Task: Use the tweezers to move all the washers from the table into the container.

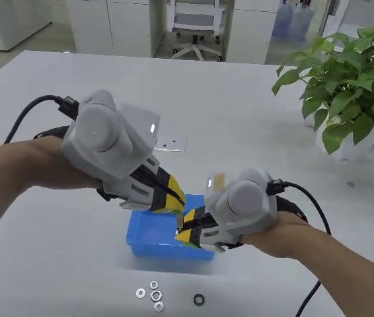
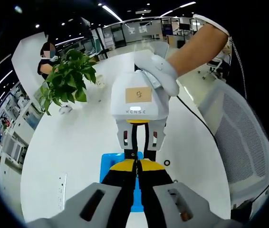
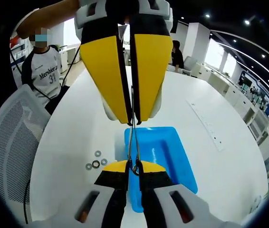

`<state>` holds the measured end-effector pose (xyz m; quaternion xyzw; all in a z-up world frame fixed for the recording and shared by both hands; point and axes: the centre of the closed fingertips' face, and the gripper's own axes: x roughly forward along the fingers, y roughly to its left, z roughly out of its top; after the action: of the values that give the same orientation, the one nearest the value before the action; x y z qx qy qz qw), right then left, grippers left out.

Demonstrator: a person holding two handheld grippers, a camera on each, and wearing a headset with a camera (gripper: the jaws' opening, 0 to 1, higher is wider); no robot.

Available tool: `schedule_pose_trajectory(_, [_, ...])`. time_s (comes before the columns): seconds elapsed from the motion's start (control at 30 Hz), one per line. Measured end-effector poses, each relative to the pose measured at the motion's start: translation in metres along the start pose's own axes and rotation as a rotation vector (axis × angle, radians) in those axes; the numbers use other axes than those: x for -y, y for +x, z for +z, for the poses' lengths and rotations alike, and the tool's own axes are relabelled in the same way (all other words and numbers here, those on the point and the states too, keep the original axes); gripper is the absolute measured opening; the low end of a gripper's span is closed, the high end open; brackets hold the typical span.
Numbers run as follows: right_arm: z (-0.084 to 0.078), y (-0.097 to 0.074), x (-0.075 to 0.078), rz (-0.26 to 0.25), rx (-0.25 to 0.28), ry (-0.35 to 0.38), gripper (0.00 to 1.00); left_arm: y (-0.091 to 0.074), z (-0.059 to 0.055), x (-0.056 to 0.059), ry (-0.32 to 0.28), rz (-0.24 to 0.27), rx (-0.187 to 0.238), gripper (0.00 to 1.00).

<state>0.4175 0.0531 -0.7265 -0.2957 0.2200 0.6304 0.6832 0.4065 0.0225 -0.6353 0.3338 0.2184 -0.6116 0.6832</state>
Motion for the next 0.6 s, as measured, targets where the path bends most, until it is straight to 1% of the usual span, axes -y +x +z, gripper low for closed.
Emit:
schedule_pose_trajectory(0.2, [-0.006,0.006,0.013,-0.006,0.007,0.004,0.1,0.007,-0.007,-0.013,-0.006,0.006,-0.002,0.05])
schedule_pose_trajectory(0.37, [-0.012,0.013,0.021,-0.003,0.011,0.012,0.1,0.013,-0.014,-0.02,-0.009,0.004,-0.009,0.05])
schedule_pose_trajectory(0.6, [-0.022,0.025,0.028,0.009,0.007,0.023,0.1,0.025,-0.027,-0.029,-0.023,-0.008,-0.018,0.05])
